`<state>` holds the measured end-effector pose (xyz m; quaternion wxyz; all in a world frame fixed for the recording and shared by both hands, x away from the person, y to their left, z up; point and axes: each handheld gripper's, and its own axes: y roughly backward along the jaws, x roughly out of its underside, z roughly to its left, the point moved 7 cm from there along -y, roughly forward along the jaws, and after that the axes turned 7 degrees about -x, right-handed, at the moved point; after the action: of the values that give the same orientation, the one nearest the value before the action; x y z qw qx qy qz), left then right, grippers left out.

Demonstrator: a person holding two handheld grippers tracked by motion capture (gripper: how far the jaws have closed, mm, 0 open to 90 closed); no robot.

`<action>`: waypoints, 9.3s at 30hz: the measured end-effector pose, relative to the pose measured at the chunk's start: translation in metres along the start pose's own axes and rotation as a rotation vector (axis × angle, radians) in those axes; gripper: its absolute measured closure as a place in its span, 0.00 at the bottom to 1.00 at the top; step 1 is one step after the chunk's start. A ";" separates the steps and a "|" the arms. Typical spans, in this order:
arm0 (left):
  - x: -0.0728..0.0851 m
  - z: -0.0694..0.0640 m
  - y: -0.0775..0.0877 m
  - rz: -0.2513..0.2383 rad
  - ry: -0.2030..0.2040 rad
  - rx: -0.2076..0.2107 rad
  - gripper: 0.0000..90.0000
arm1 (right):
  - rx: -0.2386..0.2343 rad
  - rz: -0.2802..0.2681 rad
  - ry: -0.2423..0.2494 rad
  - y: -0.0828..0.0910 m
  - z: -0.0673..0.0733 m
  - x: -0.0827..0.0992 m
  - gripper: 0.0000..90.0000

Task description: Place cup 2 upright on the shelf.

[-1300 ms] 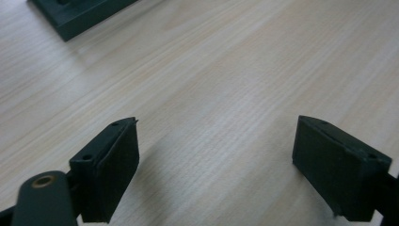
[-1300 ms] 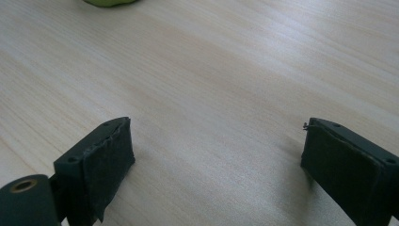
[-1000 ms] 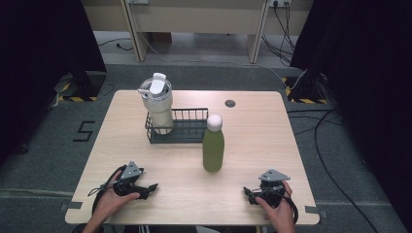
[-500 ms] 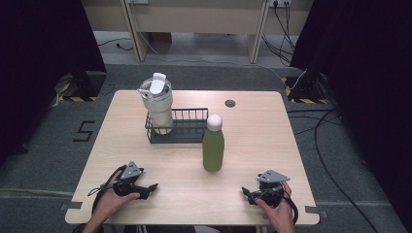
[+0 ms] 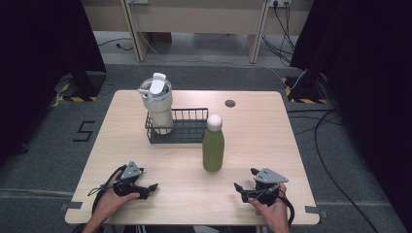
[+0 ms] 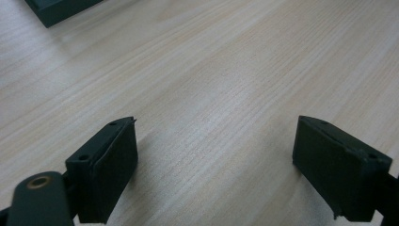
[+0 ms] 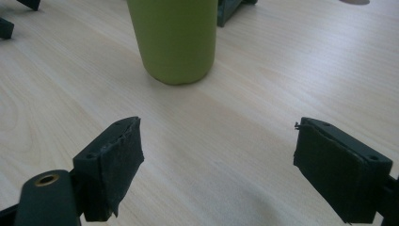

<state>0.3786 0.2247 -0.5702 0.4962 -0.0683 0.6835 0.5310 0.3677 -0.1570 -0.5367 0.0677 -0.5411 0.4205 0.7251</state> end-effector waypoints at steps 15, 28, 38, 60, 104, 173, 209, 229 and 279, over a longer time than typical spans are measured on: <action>0.000 0.000 0.000 -0.001 0.000 -0.001 0.15 | -0.025 -0.092 0.096 -0.015 0.016 -0.052 0.20; 0.000 0.000 0.000 0.000 0.000 0.000 0.15 | -0.033 -0.132 0.122 -0.045 0.020 -0.081 0.21; 0.000 0.000 0.000 0.000 0.000 0.000 0.15 | -0.044 -0.163 0.109 -0.061 0.016 -0.085 0.21; 0.000 0.000 0.000 0.000 0.000 0.001 0.15 | -0.087 -0.236 0.074 -0.089 0.016 -0.089 0.21; 0.000 0.000 0.000 0.000 -0.001 0.000 0.16 | -0.095 -0.261 0.084 -0.104 0.016 -0.090 0.23; 0.000 0.000 0.000 -0.001 0.000 -0.001 0.16 | -0.026 -0.290 0.087 -0.078 0.008 -0.138 0.23; 0.000 0.000 0.000 -0.001 0.000 -0.005 0.15 | -0.059 -0.304 0.126 -0.098 0.021 -0.210 0.23; 0.000 0.000 0.000 -0.001 -0.001 -0.006 0.15 | -0.039 -0.310 0.114 -0.119 0.009 -0.238 0.23; 0.000 0.000 0.001 0.000 -0.002 0.000 0.16 | 0.023 -0.277 0.049 -0.179 -0.024 -0.245 0.23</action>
<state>0.3779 0.2247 -0.5700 0.4971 -0.0679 0.6828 0.5311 0.5830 0.0284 -0.4280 0.1630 -0.6106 0.3516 0.6906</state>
